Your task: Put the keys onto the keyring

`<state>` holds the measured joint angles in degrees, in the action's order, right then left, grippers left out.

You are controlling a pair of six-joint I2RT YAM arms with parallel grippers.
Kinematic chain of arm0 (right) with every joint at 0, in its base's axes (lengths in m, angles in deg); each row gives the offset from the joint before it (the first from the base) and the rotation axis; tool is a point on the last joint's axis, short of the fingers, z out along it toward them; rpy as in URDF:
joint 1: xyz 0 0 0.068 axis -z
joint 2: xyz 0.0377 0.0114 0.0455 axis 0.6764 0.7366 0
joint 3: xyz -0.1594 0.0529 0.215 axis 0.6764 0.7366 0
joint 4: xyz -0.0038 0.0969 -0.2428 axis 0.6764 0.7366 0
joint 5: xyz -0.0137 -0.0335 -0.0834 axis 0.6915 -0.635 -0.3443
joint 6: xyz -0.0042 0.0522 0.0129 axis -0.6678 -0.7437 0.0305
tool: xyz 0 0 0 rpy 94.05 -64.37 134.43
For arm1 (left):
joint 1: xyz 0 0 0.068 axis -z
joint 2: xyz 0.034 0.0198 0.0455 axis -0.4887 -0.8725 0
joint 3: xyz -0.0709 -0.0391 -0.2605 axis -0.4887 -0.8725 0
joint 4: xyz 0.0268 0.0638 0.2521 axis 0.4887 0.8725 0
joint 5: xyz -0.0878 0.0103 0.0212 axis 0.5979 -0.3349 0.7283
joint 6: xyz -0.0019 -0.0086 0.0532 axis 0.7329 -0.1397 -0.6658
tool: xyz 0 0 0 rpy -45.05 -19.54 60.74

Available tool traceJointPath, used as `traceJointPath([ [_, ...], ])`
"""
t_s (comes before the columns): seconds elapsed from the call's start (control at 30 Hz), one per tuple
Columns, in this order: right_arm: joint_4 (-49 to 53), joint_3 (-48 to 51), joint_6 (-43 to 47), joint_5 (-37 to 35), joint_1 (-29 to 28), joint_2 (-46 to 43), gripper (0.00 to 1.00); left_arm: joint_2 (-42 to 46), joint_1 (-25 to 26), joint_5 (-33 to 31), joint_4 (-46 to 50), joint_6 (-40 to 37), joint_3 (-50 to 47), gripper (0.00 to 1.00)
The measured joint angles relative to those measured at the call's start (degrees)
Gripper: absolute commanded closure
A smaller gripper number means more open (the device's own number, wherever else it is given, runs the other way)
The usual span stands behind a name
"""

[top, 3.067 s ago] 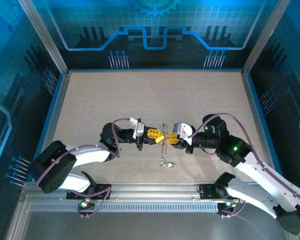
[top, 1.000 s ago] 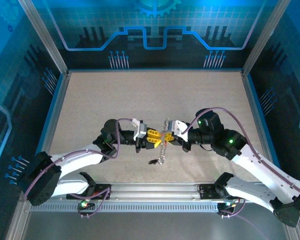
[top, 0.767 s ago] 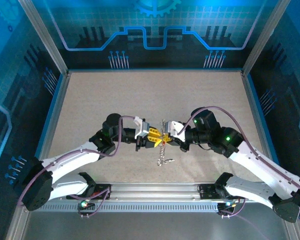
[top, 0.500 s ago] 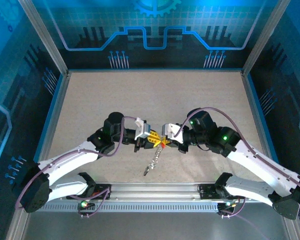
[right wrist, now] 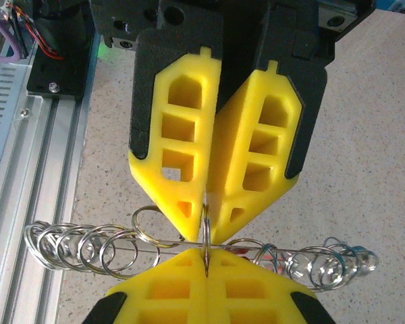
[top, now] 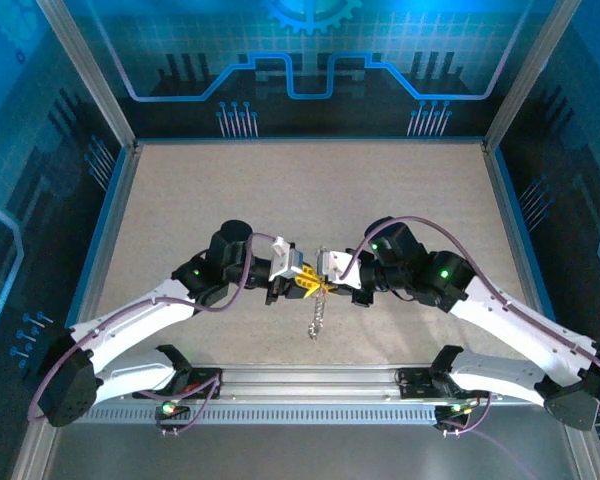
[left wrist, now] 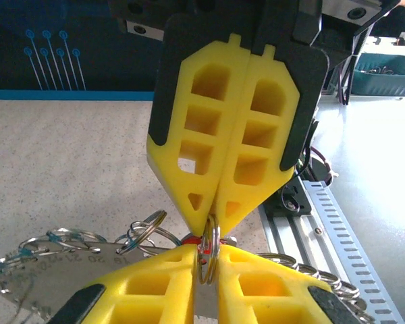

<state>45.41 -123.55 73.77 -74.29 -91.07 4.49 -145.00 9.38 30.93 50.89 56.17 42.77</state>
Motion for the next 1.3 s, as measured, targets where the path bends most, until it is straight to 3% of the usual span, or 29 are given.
traceJointPath([
  [0.1,0.20,0.00,0.15,0.00,-0.17,0.20,1.00,0.00,0.07,0.00,0.44,-0.22,0.00,0.88],
  [0.17,0.42,0.00,0.15,0.02,-0.22,0.20,1.00,-0.02,0.15,-0.02,0.63,-0.39,0.00,1.00],
  [0.27,0.61,-0.02,0.15,-0.02,-0.22,0.20,1.00,-0.02,0.17,0.00,1.20,-1.05,0.22,1.00],
  [0.4,-0.02,0.20,0.09,-0.07,-0.20,-0.39,0.82,0.00,0.17,0.24,1.33,-1.40,0.52,1.00],
  [0.5,-2.21,1.42,-0.22,0.07,-0.02,-2.91,0.77,0.33,0.22,0.55,-0.66,-0.72,0.22,1.00],
  [0.77,-4.15,3.52,-0.33,0.09,0.57,-10.97,0.76,1.29,0.22,1.70,-10.82,4.44,-3.13,1.00],
  [1.3,-8.09,6.97,-5.01,1.60,0.57,-11.45,0.74,1.51,0.22,1.95,-17.99,7.82,-4.04,1.00],
])
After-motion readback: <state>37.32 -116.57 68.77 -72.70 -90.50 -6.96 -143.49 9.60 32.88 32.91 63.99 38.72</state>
